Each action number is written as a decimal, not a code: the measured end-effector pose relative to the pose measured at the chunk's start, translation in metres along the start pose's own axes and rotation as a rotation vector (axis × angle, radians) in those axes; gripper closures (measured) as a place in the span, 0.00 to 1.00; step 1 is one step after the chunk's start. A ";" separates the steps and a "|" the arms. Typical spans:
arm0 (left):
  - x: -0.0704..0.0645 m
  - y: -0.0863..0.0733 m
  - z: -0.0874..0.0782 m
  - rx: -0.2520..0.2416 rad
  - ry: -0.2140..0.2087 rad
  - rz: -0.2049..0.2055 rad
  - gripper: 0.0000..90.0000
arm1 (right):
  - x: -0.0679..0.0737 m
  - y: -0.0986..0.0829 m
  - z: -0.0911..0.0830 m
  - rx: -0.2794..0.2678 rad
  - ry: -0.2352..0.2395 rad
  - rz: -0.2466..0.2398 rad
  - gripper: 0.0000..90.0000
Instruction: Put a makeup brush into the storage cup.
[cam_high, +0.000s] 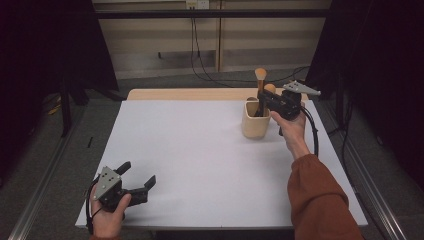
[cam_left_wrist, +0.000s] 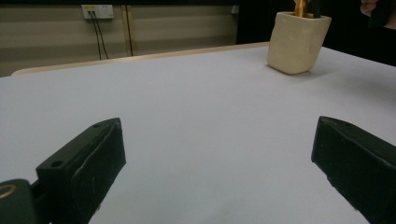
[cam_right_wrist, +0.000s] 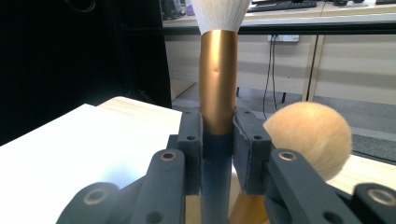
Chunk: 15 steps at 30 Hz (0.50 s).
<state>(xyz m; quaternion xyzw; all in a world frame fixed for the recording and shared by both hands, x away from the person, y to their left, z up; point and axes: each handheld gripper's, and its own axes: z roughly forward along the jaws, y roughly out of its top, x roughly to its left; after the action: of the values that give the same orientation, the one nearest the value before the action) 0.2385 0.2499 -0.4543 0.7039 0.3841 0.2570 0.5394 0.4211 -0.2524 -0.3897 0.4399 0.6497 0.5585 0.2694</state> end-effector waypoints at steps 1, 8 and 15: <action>0.000 0.000 0.000 -0.001 -0.001 -0.004 0.03 | 0.000 -0.001 0.000 0.003 0.003 0.001 0.83; 0.000 0.000 0.001 0.001 -0.002 -0.002 0.03 | -0.001 -0.009 0.000 0.017 0.001 0.002 0.83; -0.002 0.000 0.002 0.004 -0.010 0.004 0.03 | -0.001 -0.016 0.001 0.043 0.001 -0.009 0.83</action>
<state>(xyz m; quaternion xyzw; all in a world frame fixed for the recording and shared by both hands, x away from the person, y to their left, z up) 0.2387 0.2476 -0.4548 0.7069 0.3805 0.2536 0.5396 0.4182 -0.2522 -0.4051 0.4424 0.6635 0.5434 0.2622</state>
